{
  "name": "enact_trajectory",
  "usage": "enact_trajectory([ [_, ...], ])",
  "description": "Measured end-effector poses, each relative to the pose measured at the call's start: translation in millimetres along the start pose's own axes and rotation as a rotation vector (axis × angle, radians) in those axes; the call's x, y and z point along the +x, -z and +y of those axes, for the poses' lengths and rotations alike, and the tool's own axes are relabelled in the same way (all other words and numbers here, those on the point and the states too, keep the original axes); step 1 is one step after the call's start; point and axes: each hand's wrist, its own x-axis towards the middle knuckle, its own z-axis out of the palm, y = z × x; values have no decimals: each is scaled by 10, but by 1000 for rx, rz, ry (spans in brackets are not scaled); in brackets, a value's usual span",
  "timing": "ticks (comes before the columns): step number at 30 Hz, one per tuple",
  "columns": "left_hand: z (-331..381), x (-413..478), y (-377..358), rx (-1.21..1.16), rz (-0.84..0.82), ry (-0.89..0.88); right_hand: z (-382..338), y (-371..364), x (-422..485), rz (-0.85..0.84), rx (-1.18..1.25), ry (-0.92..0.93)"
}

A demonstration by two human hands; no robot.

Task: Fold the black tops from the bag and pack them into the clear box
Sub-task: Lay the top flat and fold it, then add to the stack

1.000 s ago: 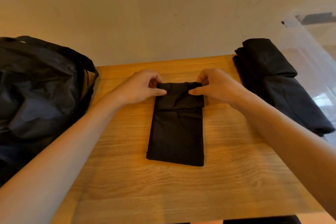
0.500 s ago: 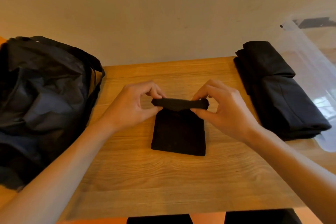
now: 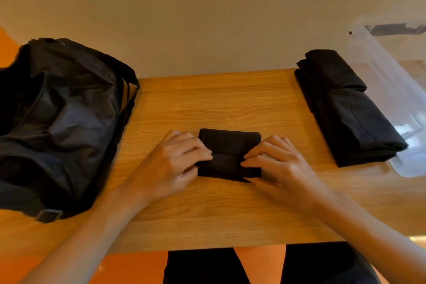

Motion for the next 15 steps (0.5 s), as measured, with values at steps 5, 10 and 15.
enact_trajectory([
  [5,107,-65,-6,-43,106,30,-51,48,-80,-8,-4,23],
  [10,127,228,-49,-266,207,316,-75,62,245,302,113,-155],
  [15,79,322,-242,82,-250,309,-88,-132,443,-122,-175,-292],
])
